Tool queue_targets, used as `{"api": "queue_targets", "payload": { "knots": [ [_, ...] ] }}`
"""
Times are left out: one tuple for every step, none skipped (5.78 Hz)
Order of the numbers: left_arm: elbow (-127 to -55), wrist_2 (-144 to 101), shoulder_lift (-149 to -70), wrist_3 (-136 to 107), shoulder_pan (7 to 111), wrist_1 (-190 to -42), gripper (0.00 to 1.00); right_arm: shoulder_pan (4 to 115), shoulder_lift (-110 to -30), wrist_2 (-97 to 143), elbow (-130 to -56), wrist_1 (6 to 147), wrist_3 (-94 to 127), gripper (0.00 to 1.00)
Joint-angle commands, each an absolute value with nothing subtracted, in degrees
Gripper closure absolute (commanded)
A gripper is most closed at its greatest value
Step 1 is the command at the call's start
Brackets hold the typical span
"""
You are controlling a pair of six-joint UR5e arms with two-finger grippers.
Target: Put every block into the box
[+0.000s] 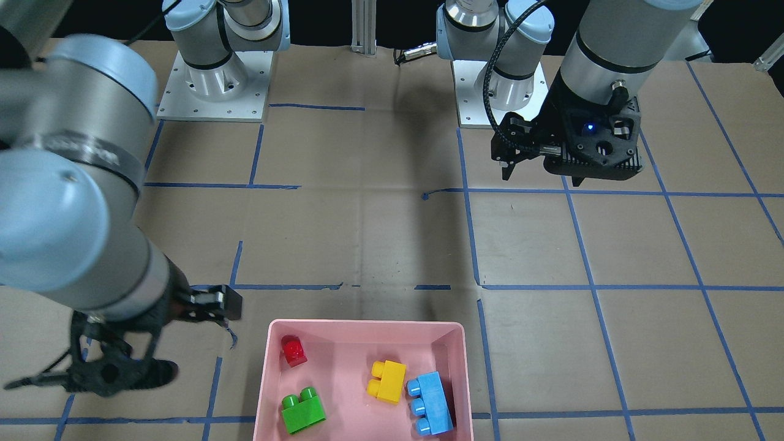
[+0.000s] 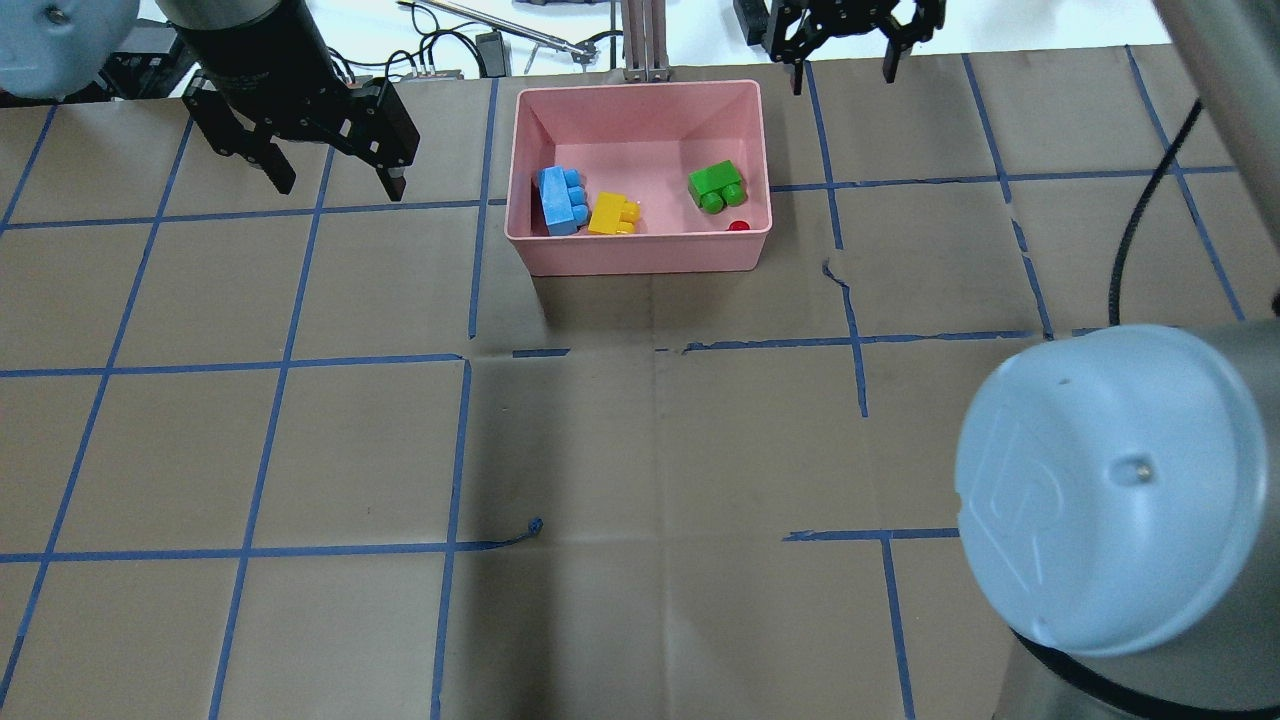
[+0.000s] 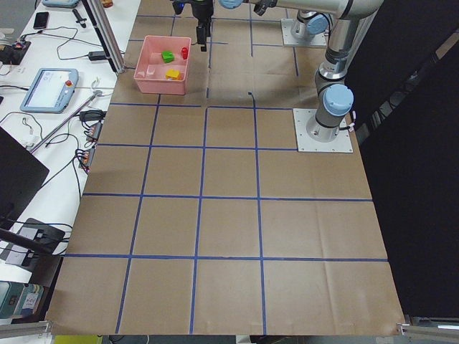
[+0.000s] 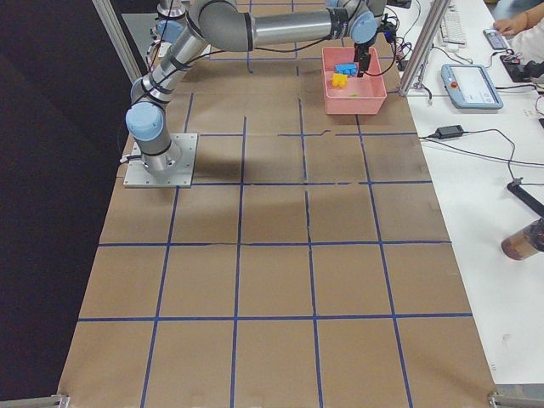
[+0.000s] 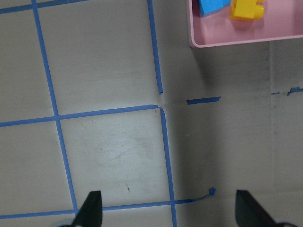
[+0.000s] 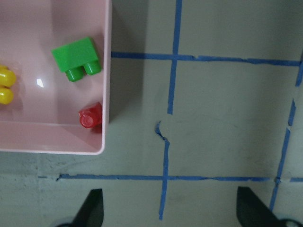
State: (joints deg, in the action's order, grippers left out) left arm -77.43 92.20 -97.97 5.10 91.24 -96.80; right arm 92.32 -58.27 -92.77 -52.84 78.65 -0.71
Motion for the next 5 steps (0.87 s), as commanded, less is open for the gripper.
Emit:
{"api": "queue_targets", "payload": {
  "knots": [
    [-77.4, 92.2, -97.9, 5.1, 91.2, -96.9, 0.01, 89.6, -72.1, -92.6, -67.2, 77.7, -2.9, 0.01],
    [-77.5, 92.2, -97.8, 5.1, 91.2, -96.9, 0.01, 89.4, -78.7, -92.6, -72.5, 77.6, -2.8, 0.01],
    [-77.5, 92.2, -97.8, 5.1, 91.2, -96.9, 0.01, 89.9, -82.6, -92.5, -75.9, 77.1, -2.4, 0.01],
    [-77.5, 92.2, -97.8, 5.1, 91.2, -96.9, 0.01, 89.9, -83.8, -92.3, -79.2, 77.7, -1.9, 0.01],
    [-77.5, 92.0, -97.8, 5.1, 91.2, -96.9, 0.01, 89.8, -84.2, -92.1, -80.4, 79.3, -2.0, 0.01]
  ]
}}
